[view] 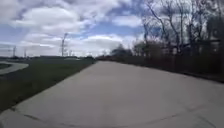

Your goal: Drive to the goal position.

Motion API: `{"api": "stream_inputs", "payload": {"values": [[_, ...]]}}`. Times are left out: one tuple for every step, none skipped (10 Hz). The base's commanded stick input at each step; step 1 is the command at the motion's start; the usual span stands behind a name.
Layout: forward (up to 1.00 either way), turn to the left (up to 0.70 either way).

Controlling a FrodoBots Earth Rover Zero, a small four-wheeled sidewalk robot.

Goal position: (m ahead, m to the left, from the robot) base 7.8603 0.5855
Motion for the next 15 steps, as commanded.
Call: {"api": "stream_inputs", "payload": {"values": [[0.95,0.00],[0.95,0.00],[0.95,0.00],[0.95,0.00],[0.95,0.00],[0.95,0.00],[0.95,0.00],[0.95,0.00],[0.95,0.00],[0.95,0.00],[0.95,0.00],[0.95,0.00],[0.95,0.00],[0.95,0.00],[0.95,0.00]]}}
